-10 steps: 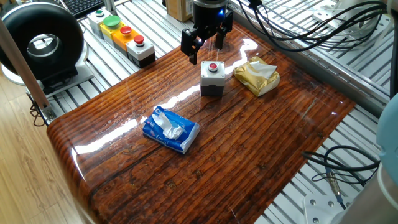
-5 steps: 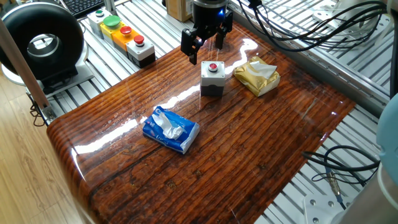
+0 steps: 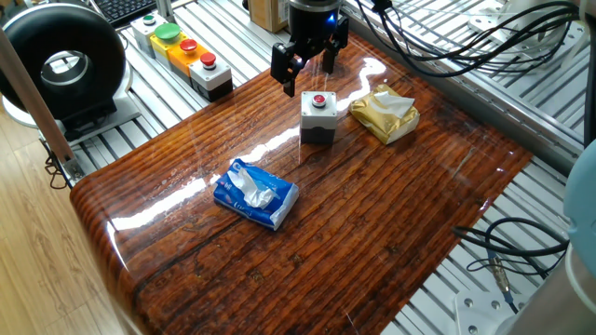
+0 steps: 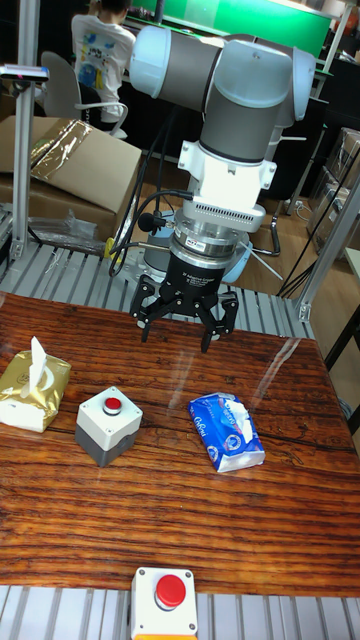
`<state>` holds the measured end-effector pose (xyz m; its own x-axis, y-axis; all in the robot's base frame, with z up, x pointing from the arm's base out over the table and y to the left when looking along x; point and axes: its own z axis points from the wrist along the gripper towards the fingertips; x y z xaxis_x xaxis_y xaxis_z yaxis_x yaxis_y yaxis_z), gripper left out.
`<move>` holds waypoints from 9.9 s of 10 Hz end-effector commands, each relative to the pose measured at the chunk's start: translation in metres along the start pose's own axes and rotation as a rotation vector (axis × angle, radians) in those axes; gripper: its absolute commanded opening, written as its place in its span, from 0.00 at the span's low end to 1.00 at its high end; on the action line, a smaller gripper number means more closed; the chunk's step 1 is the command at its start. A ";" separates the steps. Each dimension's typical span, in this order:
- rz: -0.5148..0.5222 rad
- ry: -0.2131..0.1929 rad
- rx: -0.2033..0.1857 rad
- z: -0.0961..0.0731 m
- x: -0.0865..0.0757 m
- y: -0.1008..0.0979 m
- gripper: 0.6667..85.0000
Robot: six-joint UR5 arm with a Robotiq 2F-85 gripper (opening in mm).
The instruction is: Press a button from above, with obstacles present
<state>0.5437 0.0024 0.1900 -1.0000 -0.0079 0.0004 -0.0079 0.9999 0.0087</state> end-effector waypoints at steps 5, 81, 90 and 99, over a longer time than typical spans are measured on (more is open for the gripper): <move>-0.134 0.106 -0.020 0.001 0.029 0.005 0.01; -0.090 -0.003 -0.073 0.008 -0.029 -0.056 0.01; -0.135 -0.058 -0.069 0.049 -0.066 -0.068 0.01; -0.100 -0.028 -0.049 0.056 -0.057 -0.076 0.01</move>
<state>0.6057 -0.0715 0.1330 -0.9903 -0.1311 -0.0465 -0.1335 0.9896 0.0540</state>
